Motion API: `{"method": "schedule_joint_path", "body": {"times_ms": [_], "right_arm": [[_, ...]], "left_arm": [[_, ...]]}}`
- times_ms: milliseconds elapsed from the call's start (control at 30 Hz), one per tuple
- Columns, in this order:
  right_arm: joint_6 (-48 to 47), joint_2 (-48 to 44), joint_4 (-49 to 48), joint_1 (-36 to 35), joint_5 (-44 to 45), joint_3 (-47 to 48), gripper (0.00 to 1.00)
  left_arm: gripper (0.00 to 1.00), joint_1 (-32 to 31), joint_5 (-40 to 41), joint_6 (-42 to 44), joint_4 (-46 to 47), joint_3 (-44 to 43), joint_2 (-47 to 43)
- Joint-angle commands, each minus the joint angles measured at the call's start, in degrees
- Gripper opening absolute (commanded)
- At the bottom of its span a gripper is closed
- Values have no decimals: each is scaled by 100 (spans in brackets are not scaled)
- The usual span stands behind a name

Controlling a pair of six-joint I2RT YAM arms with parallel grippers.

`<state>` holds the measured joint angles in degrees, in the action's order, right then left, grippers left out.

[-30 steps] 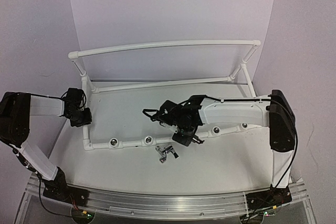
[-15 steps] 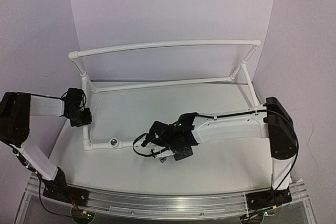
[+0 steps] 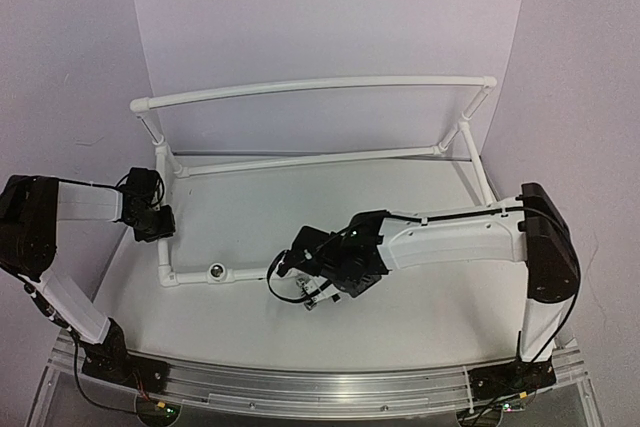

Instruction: Install the water faucets

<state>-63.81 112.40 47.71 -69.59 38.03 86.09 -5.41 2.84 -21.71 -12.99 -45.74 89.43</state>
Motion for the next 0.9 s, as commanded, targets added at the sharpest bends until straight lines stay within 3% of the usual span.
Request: {"method": "schedule_joint_path", "body": {"times_ms": [0, 267, 867], "right_arm": [[-691, -389, -105, 87, 343, -172, 0], [-1777, -763, -849, 253, -132, -529, 0], [-2505, -449, -1191, 382, -323, -545, 0]], "left_arm": [[0, 71, -560, -2003, 131, -5, 251], [0, 72, -532, -1993, 113, 60, 135], [0, 76, -562, -1999, 170, 75, 185]]}}
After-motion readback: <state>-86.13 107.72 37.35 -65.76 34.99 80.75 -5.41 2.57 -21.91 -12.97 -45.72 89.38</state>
